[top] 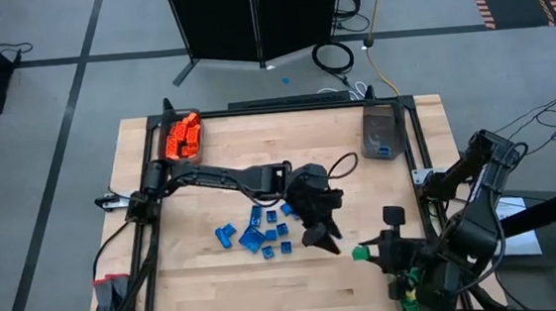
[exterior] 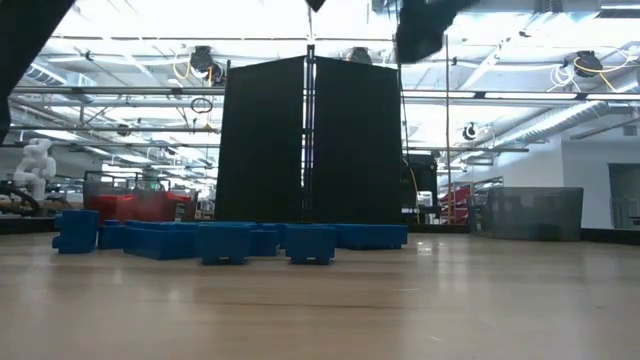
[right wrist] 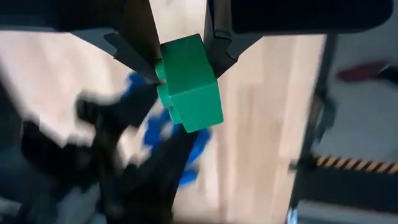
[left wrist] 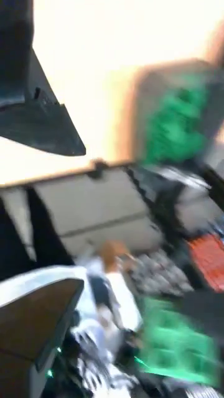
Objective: Sort blocks
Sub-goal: Put the green game piece into the bottom right black bin, then put the blue game piece into the top right black bin
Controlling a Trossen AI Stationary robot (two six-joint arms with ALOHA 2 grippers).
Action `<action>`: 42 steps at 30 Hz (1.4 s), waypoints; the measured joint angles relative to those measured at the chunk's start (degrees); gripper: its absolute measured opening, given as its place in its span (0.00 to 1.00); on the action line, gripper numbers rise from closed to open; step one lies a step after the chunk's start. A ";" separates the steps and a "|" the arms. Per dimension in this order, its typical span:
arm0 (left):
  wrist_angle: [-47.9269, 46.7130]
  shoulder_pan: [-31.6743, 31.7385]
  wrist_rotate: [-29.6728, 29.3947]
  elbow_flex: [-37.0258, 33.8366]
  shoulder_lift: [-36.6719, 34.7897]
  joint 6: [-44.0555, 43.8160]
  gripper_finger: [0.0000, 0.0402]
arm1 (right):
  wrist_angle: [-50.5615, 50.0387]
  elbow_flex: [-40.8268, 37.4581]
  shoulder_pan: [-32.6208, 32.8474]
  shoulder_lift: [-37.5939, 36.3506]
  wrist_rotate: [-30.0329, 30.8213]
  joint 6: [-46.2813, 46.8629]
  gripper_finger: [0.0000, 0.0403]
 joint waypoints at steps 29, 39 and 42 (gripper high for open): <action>-25.95 1.14 -29.08 -0.13 0.72 17.30 0.85 | -7.06 -13.25 14.40 15.18 -49.06 41.20 0.55; -28.37 4.44 -44.76 -0.22 4.98 10.56 0.85 | -8.63 -13.25 14.20 13.68 -48.48 41.40 0.61; -27.54 4.81 -45.18 -0.22 7.86 11.08 0.85 | -8.72 -13.26 14.13 13.64 -48.28 41.40 0.60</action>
